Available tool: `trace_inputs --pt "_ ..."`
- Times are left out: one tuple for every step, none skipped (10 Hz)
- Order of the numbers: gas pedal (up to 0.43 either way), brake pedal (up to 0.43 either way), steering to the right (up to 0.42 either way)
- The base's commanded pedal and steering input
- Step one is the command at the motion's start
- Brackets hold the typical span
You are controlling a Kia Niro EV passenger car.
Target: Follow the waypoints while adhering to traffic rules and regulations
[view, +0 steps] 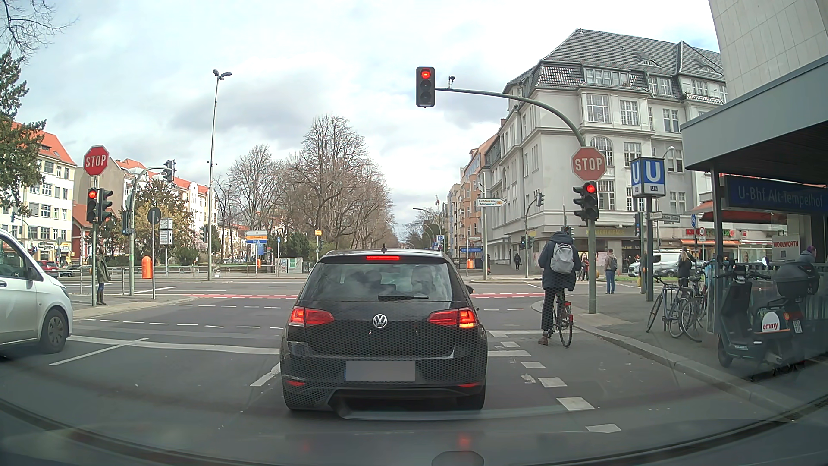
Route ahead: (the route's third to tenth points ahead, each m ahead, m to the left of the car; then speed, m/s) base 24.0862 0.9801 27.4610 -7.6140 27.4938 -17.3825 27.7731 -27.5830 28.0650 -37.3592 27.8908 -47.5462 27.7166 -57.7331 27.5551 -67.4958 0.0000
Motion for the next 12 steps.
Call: trace_inputs --pt "0.0 0.409 -0.062" --pt "0.0 0.415 -0.062" --pt "0.0 0.409 -0.062" --pt "0.0 0.409 -0.062" --pt "0.0 0.409 -0.062" --pt "0.0 0.409 -0.062" --pt "0.0 0.409 -0.062" --pt "0.0 0.409 -0.062" --pt "0.0 0.409 -0.062" --pt "0.0 0.415 -0.062" --pt "0.0 0.409 -0.062" --pt "0.0 0.409 -0.062"
